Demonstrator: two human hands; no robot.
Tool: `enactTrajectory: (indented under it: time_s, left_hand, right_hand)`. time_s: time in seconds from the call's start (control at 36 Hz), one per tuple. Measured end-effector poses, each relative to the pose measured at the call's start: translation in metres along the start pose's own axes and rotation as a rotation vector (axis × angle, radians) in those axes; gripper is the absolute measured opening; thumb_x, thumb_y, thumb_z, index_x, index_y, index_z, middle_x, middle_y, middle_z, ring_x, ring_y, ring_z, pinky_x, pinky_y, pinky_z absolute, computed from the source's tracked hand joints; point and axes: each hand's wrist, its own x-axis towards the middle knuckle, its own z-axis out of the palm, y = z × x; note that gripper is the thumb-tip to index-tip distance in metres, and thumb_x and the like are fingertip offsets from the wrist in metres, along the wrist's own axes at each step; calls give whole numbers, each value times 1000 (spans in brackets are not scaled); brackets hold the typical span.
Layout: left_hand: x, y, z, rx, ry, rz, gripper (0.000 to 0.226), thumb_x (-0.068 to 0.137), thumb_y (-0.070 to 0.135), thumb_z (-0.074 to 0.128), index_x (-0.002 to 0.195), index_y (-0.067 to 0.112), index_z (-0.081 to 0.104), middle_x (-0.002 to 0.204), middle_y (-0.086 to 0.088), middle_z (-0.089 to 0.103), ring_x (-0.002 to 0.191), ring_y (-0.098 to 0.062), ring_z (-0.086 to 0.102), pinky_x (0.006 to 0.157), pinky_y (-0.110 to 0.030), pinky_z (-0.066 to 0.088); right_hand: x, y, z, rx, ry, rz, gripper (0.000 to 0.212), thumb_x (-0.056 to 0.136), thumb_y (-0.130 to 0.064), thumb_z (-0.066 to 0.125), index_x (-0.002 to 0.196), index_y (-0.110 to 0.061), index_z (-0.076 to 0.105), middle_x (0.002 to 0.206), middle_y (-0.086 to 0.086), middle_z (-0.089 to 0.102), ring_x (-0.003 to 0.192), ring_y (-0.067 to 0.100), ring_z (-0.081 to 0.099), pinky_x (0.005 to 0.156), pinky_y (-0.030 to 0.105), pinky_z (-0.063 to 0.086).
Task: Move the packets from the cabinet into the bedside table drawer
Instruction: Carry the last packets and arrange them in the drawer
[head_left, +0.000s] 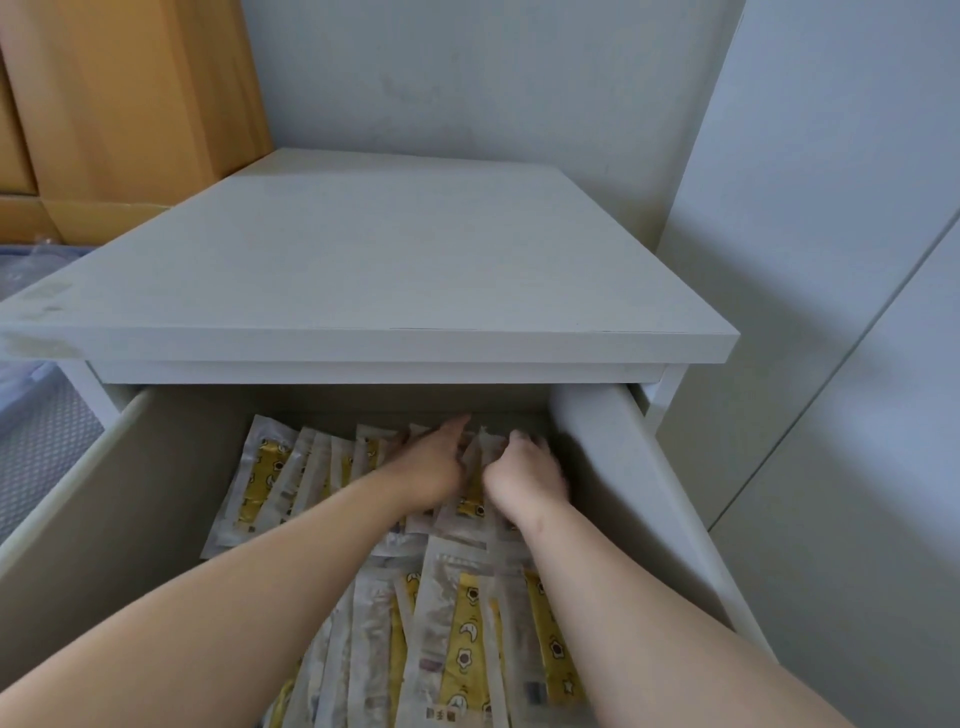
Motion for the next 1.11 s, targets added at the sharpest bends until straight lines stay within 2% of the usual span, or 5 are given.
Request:
enactTrajectory:
  time_s: [0.31,0.61,0.75,0.94,1.11]
  left_hand:
    - [-7,-16,-18,261,-26,19,52,100,30,35,149,28,18,157,1,19,144,-21,17,118,-39,12]
    - [-14,-20,-7,474,78,60,51,100,43,27,149,33,16,154,5,21,141,-21,14,115,-41,3]
    - [-19,-18,-5,408,115,74,49,100,38,28,148,31,19,153,5,16,142,-19,6,115,-44,-3]
    - [-23,-13,-10,303,25,59,45,100,35,34,144,32,32,157,6,16,146,-20,1,117,-44,0]
    - [-20,-4,-3,171,217,-64,31,97,38,39,121,33,59,142,4,43,135,-20,31,113,-41,23]
  right_hand:
    - [-2,1,1,-268,-345,-102,99,77,-33,71,150,-30,4,158,2,-11,143,36,-15,115,54,14]
    - [-5,6,2,-291,-128,-244,69,75,-38,74,135,-25,44,141,2,44,130,26,39,101,42,42]
    - [-15,10,-5,-317,-221,-139,88,79,-39,71,148,-29,17,159,0,-4,144,38,-2,112,51,19]
    - [-11,19,-4,-316,-190,-87,80,84,-19,64,147,-35,16,154,8,14,135,35,31,105,44,39]
    - [-11,19,-1,-366,-203,-196,67,91,-21,55,143,-46,22,158,-5,-9,142,41,10,109,47,31]
